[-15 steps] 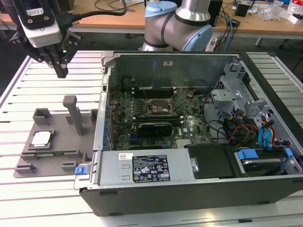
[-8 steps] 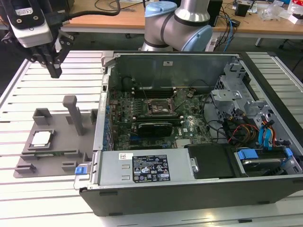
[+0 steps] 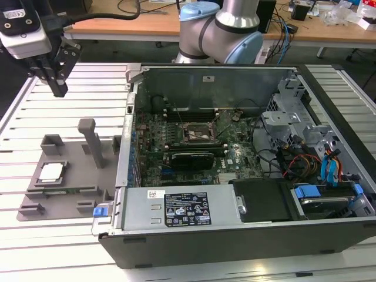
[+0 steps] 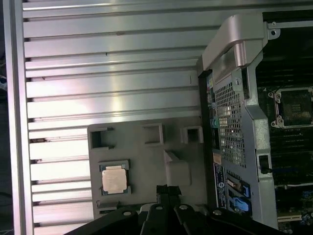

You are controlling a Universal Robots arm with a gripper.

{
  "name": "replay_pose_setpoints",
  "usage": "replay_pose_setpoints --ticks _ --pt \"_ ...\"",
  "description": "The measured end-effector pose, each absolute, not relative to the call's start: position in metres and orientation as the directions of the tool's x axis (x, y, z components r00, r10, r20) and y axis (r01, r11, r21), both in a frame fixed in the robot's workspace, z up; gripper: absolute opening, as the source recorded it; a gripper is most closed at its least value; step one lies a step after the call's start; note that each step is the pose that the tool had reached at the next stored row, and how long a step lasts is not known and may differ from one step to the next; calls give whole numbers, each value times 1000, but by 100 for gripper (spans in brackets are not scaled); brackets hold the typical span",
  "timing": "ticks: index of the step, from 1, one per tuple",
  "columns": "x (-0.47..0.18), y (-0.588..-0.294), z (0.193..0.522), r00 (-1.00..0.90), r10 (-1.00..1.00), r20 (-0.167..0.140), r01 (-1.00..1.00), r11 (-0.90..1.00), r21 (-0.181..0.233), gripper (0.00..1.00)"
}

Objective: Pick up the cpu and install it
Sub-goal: 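Reach for the cpu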

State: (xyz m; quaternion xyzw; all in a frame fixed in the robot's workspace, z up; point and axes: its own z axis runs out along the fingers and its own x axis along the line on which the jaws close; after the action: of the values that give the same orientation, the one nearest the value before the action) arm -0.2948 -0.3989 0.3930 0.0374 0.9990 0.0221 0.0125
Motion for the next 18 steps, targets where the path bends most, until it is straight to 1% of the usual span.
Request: replay_pose_setpoints --ticks 10,18 --pt "-313 -399 393 -997 75 -23 74 996 45 11" --pt "-348 -399 393 -997 75 -23 74 996 45 11"
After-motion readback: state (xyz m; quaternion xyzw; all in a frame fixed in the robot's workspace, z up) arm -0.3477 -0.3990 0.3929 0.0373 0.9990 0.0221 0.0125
